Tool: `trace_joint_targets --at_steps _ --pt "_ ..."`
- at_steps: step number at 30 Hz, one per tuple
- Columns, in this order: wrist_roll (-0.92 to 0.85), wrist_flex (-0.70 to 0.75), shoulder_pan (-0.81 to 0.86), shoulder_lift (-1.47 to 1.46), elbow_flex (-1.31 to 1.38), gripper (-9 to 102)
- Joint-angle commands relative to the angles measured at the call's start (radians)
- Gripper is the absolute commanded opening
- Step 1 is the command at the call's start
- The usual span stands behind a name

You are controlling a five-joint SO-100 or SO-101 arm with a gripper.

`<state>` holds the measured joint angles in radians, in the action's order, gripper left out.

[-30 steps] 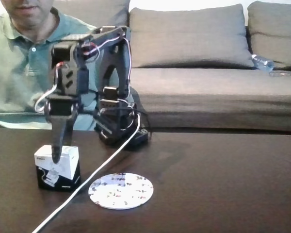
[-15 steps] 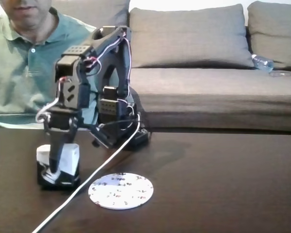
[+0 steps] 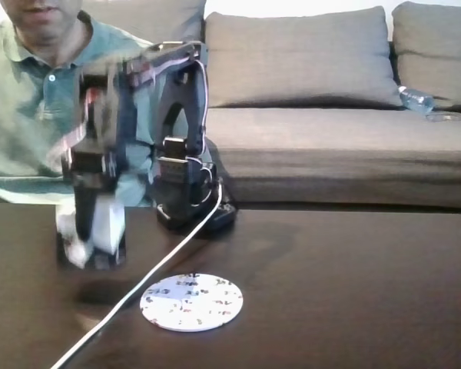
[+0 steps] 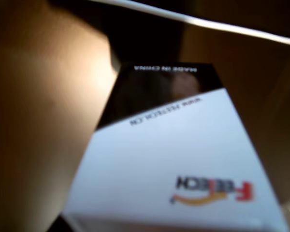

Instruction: Grasp a servo box and put it on the zirlivani.

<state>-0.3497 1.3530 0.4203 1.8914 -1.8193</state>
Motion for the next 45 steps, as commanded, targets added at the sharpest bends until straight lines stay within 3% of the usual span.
trace_joint_targets --at_steps 1,5,8,12,17,31,45 --pt "0.028 0.187 -0.061 0.152 0.225 14" --pt "0.078 0.350 -0.192 0.287 0.325 14" --pt "0.132 0.373 -0.345 0.344 0.288 14" --pt "0.192 0.310 -0.520 0.347 0.172 14" --pt "0.235 0.141 -0.617 0.347 -0.029 14" --pt "0.241 -0.158 -0.552 -0.002 -0.135 14" --pt "0.242 -0.235 -0.522 -0.132 -0.146 14"
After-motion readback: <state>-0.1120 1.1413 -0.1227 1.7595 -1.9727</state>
